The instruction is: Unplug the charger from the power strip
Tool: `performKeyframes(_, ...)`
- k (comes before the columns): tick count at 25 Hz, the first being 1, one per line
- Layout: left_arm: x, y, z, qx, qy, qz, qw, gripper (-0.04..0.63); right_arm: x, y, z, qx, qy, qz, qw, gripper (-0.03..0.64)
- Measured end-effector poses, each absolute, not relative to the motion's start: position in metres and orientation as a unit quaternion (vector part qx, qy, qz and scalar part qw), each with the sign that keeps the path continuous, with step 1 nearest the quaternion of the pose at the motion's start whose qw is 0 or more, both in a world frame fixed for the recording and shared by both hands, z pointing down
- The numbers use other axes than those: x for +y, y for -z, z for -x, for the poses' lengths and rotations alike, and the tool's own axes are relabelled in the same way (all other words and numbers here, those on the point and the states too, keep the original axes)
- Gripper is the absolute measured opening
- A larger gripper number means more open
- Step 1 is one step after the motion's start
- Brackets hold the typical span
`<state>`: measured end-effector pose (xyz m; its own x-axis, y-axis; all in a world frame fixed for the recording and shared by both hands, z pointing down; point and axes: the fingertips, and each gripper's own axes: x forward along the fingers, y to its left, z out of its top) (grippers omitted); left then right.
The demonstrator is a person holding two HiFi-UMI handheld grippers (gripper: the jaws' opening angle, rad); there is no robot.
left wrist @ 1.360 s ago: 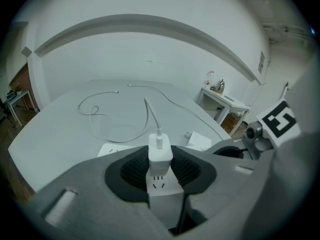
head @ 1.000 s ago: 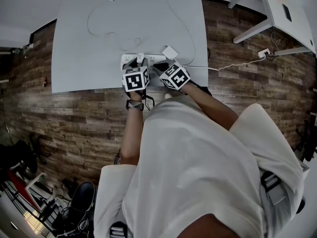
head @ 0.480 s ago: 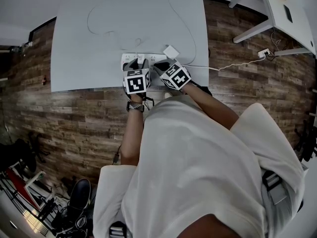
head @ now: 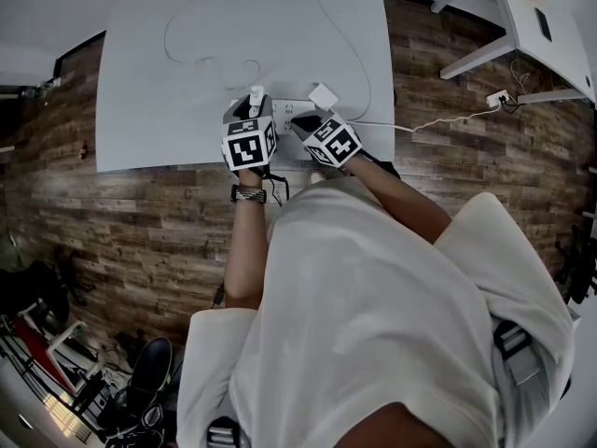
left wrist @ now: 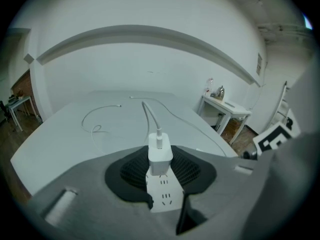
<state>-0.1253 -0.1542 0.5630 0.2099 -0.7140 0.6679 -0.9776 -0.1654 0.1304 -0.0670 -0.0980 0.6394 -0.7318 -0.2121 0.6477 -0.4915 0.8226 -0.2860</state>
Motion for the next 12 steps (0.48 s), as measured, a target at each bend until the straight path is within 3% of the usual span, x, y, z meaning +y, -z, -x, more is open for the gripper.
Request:
performKeyframes(6, -0.164, -0.558, 0.131, -0.581, -0.228, -0.731, 0.277, 0.140, -0.097, -0.640, 0.071, -0.902, -0.230, -0.198, 0.308, 0.002)
performKeyframes(12, -0.145, -0.579, 0.118, -0.562, -0.203, -0.731, 0.329, 0.140, -0.098, -0.640, 0.070, -0.901, -0.234, -0.202, 0.306, 0.002)
